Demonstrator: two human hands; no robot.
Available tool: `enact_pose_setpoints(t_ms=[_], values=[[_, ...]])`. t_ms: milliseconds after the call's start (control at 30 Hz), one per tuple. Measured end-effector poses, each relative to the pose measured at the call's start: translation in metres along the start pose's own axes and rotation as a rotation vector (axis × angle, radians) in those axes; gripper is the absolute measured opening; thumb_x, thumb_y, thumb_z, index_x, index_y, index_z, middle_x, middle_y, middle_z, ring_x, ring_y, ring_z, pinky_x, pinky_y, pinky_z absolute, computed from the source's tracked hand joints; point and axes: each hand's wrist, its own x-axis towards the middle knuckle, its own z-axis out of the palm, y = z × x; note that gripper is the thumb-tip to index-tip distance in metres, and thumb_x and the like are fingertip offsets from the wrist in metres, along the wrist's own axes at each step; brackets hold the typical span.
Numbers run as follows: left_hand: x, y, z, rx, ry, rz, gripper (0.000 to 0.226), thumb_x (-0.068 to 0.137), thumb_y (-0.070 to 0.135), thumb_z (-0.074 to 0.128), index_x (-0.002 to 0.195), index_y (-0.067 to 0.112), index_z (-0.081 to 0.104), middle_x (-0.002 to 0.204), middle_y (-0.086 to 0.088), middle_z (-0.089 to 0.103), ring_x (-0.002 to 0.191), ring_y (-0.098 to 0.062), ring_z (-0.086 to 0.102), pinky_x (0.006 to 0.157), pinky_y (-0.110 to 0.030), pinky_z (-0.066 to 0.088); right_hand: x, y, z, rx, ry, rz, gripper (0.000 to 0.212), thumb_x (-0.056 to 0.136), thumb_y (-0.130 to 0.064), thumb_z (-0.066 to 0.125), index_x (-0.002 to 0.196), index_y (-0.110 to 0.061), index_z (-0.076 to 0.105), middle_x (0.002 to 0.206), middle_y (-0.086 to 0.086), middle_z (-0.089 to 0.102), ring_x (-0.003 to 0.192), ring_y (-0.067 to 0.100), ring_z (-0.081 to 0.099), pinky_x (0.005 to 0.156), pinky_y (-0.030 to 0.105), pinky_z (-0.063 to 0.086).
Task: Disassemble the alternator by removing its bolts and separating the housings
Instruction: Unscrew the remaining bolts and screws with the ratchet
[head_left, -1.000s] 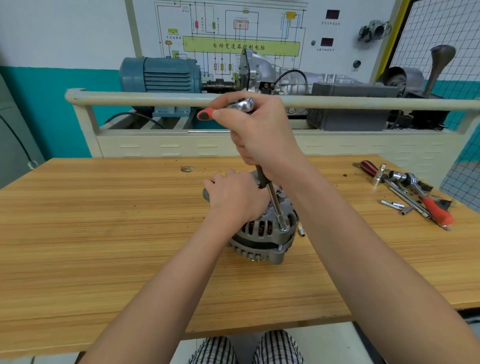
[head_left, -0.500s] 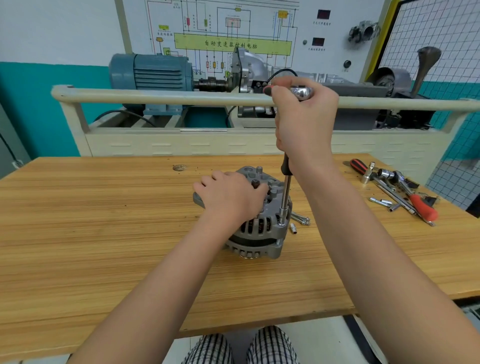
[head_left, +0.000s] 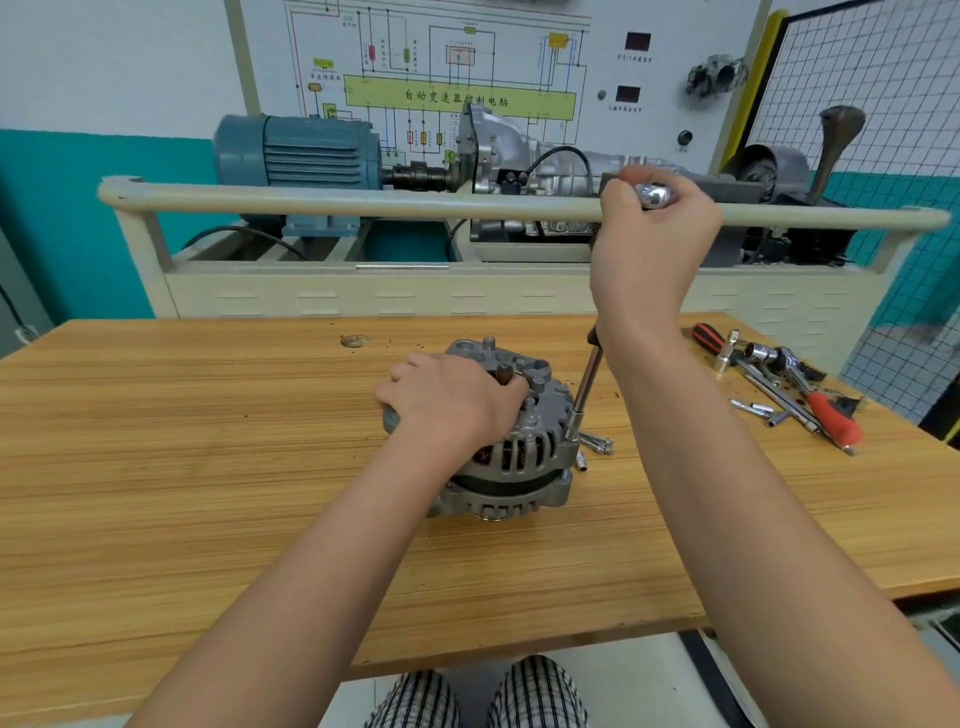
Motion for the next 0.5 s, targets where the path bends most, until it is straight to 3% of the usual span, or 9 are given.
enact_pose_setpoints(t_ms=[200,500], values=[[-0.0008,0.0009,-0.0011,-0.011,-0.005,0.002,0.098,0.082,0.079,0.030,0.138,-0.001,0.038,0.134,-0.022,0.041,0.120,-0.037,0.040,0.092,-0.049,0.036,0.0059,-0.0053,-0.0007,-0.043,0.038,-0.048,0.012,0.089,-0.006,0.057,0.098,-0.012,0.061,0.052,-0.010,0.038,0.045,0.004,0.036,0.053,0.026,0.037],[-0.0013,0.0013,-0.0010,-0.012,-0.007,-0.001,0.096,0.083,0.077,0.029,0.137,-0.001,0.038,0.131,-0.022,0.043,0.117,-0.037,0.042,0.092,-0.051,0.038,0.0056,0.0008,0.0019,-0.046,0.037,0.016,0.017,0.088,-0.004,0.055,0.103,-0.006,0.063,0.049,-0.010,0.037,0.041,0.004,0.033,0.048,0.024,0.032]])
